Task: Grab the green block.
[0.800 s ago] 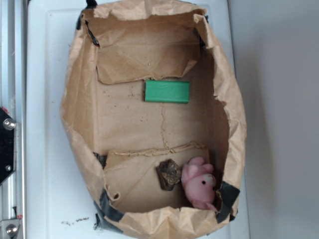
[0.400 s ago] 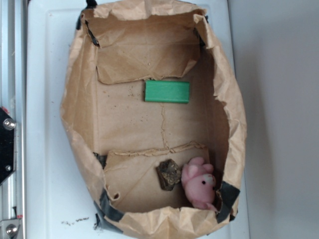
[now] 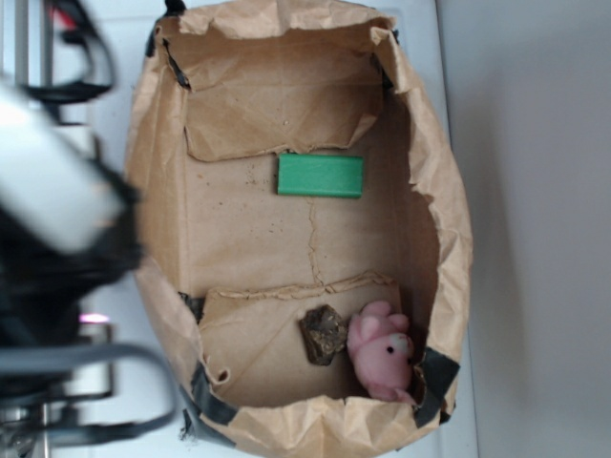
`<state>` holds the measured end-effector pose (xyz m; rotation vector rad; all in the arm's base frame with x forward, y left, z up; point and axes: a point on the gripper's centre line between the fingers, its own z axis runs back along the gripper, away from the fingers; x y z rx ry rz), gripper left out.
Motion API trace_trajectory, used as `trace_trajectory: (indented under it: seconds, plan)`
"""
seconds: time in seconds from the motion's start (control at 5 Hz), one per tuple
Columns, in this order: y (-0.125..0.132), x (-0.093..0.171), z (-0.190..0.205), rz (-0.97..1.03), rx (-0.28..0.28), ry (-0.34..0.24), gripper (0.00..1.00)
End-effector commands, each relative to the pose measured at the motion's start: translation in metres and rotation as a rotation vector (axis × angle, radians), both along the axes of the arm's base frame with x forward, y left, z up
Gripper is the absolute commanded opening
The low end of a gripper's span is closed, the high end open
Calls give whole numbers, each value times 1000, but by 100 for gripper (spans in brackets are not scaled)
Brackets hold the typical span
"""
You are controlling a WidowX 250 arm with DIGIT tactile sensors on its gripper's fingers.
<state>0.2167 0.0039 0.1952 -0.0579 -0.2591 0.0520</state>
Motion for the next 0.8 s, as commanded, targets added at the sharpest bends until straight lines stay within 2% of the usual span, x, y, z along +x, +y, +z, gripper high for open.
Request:
trace_trajectory:
  seconds: [0.0, 0.2, 0.4, 0.6]
  plan:
    - [35, 50, -23, 91, 43, -35, 100]
    - [55, 66, -43, 121, 20, 1, 100]
    - [74, 77, -58, 179, 39, 2, 100]
    - [80, 80, -64, 208, 34, 7, 100]
